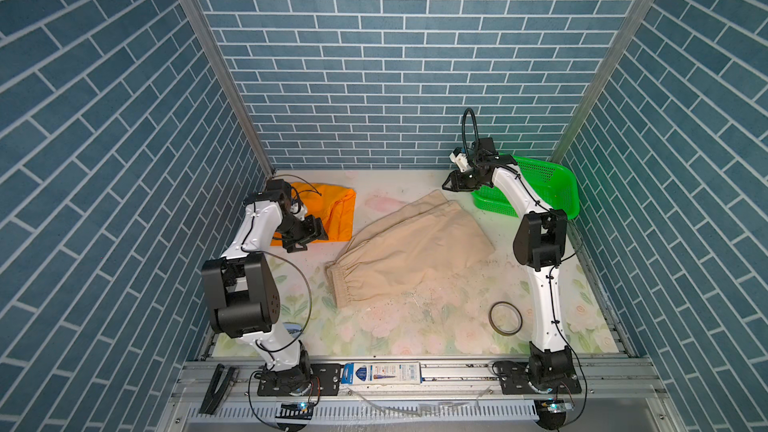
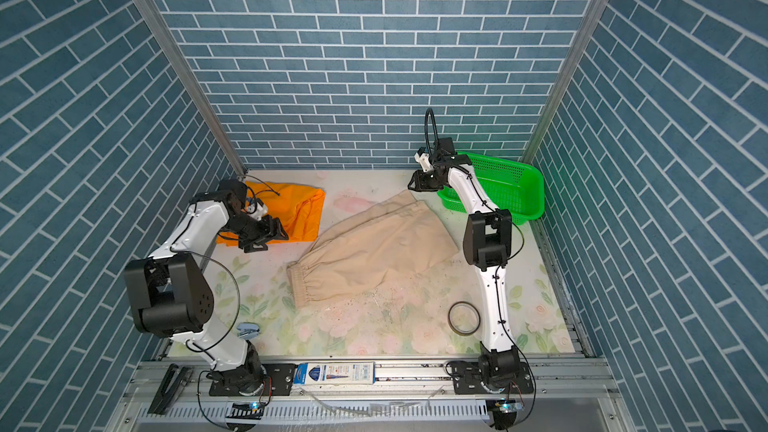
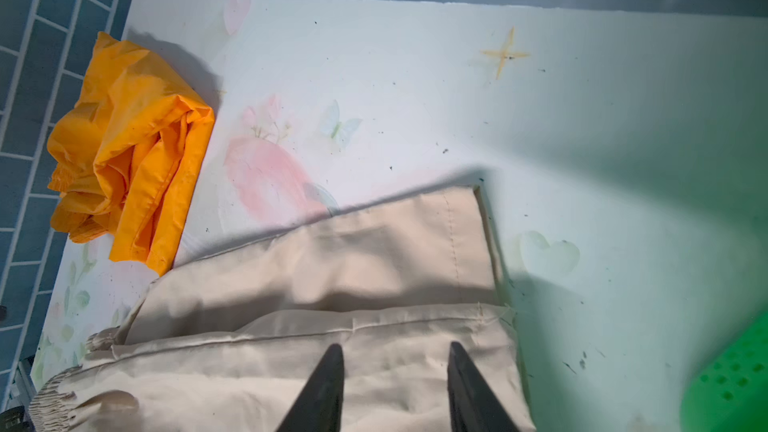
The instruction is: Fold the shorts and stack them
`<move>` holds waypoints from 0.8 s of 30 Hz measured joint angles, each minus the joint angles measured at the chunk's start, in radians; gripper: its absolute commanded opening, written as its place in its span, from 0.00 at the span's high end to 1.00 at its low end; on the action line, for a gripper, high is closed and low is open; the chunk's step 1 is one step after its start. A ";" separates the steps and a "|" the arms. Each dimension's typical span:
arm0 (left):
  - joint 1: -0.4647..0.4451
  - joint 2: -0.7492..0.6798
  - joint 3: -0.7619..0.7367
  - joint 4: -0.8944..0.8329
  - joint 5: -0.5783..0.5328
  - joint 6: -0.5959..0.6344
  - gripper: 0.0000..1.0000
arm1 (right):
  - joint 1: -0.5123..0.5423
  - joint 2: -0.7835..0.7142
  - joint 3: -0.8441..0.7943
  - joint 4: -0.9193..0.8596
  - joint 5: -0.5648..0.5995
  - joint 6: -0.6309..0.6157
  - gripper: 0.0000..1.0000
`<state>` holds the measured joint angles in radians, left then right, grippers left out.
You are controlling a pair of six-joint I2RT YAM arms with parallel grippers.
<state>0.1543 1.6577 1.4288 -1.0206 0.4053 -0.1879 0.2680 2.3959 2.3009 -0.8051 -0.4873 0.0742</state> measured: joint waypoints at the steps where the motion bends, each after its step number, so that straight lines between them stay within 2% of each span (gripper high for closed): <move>1: 0.002 -0.017 0.037 -0.003 -0.001 -0.005 0.23 | 0.003 -0.008 -0.001 -0.001 0.006 0.000 0.56; 3: 0.001 -0.079 0.071 0.001 0.006 -0.020 0.23 | 0.006 -0.050 -0.034 0.005 0.021 0.001 0.55; 6: -0.023 -0.225 0.021 0.027 0.042 -0.065 0.24 | 0.004 -0.205 -0.218 0.032 0.044 0.009 0.54; 10: -0.126 -0.436 -0.183 0.095 0.088 -0.159 0.22 | 0.002 -0.505 -0.568 0.101 0.084 0.042 0.52; 13: -0.232 -0.535 -0.390 0.217 0.097 -0.260 0.18 | 0.001 -0.693 -0.805 0.173 0.111 0.080 0.51; 15: -0.281 -0.571 -0.527 0.303 0.095 -0.324 0.17 | 0.001 -0.766 -0.928 0.202 0.127 0.100 0.51; 19: -0.323 -0.590 -0.729 0.481 0.074 -0.436 0.17 | -0.001 -0.805 -1.117 0.236 0.176 0.132 0.45; 24: -0.371 -0.547 -0.754 0.654 0.049 -0.480 0.16 | -0.023 -0.811 -1.261 0.264 0.214 0.170 0.41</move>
<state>-0.2169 1.1110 0.6746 -0.3668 0.4545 -0.6678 0.2447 1.5848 1.0397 -0.5411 -0.2737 0.2440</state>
